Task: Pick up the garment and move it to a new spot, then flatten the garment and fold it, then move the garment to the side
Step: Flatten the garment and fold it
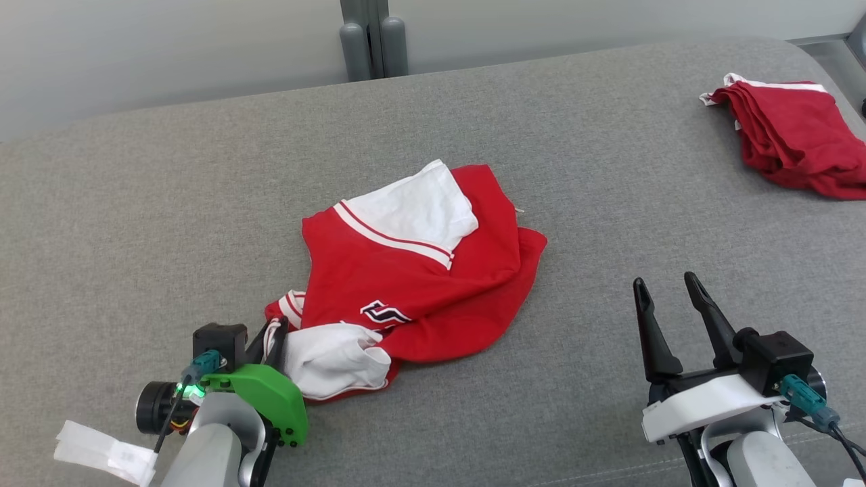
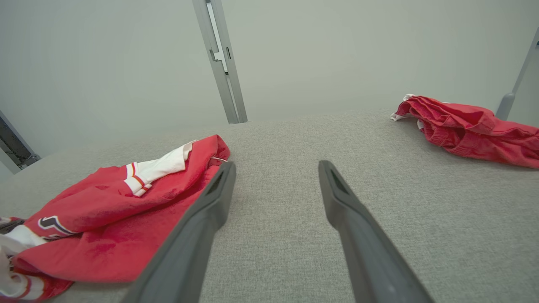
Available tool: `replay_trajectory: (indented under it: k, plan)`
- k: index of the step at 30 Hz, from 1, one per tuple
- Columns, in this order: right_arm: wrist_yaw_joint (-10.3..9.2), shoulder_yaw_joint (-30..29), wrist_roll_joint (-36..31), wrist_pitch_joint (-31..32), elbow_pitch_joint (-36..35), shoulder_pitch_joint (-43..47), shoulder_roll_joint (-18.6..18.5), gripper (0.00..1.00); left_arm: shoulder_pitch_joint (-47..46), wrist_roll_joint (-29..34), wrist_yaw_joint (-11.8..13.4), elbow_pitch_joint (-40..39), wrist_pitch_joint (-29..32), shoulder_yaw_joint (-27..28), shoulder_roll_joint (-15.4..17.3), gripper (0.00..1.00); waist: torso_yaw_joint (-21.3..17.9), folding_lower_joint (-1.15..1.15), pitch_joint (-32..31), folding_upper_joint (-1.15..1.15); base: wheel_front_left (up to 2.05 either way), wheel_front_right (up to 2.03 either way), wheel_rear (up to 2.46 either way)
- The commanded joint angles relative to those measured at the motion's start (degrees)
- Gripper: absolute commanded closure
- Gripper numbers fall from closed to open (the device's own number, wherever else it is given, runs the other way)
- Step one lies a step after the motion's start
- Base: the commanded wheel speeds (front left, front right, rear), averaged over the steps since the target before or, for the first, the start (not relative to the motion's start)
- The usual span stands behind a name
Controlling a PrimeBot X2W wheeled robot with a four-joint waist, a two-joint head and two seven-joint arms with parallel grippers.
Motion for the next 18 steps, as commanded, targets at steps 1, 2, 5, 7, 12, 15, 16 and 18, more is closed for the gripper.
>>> replay_trajectory:
  k: [1,2,5,7,12,15,16,18]
  plan:
    - [0.03,-0.2,-0.2,-0.2,-0.1,0.3,0.0,0.00,0.3,-0.5,-0.2,-0.1,-1.1,0.2,0.1,1.00,0.3,0.00,-0.1,0.00,0.00,0.00,0.00]
    - [0.03,-0.3,-0.3,-0.2,-0.2,0.3,0.1,0.00,0.4,-0.6,-0.1,-0.5,-1.8,0.4,0.1,1.00,0.4,0.00,-0.1,0.00,0.00,0.00,0.00]
    - [0.03,-0.6,-0.4,-0.2,-0.4,0.7,0.2,0.00,1.3,-2.1,0.1,-2.7,-4.4,1.5,0.0,1.00,1.1,0.00,-0.2,0.00,0.00,0.00,0.00]
    - [0.03,-0.5,-0.5,-0.2,-0.5,0.9,0.3,0.00,2.8,-3.1,-0.1,-4.9,-5.5,2.0,0.0,1.00,1.5,0.00,-0.3,0.00,0.00,0.00,0.00]
    - [0.03,-0.3,-0.3,-0.2,-0.4,1.1,0.5,0.00,9.8,-5.8,0.5,-10.2,-6.4,4.1,0.4,1.00,2.1,0.00,-0.4,0.00,0.00,0.00,0.00]
    - [0.03,-0.3,-0.2,-0.2,-0.6,1.2,0.5,0.00,14.6,-6.8,1.2,-11.7,-5.8,4.9,0.2,1.00,2.4,0.00,-0.2,0.00,0.00,0.00,0.00]
    - [0.02,-0.3,-0.1,-0.2,-0.6,1.2,0.5,0.00,15.8,-7.0,1.5,-12.0,-5.8,5.0,0.3,1.00,2.4,0.00,-0.1,0.00,0.00,0.00,0.00]
    - [0.03,-0.4,0.0,-0.2,-0.6,1.3,0.2,0.00,17.8,-7.7,2.0,-12.7,-5.6,5.2,0.1,1.00,2.6,0.00,0.0,0.00,0.00,0.00,0.00]
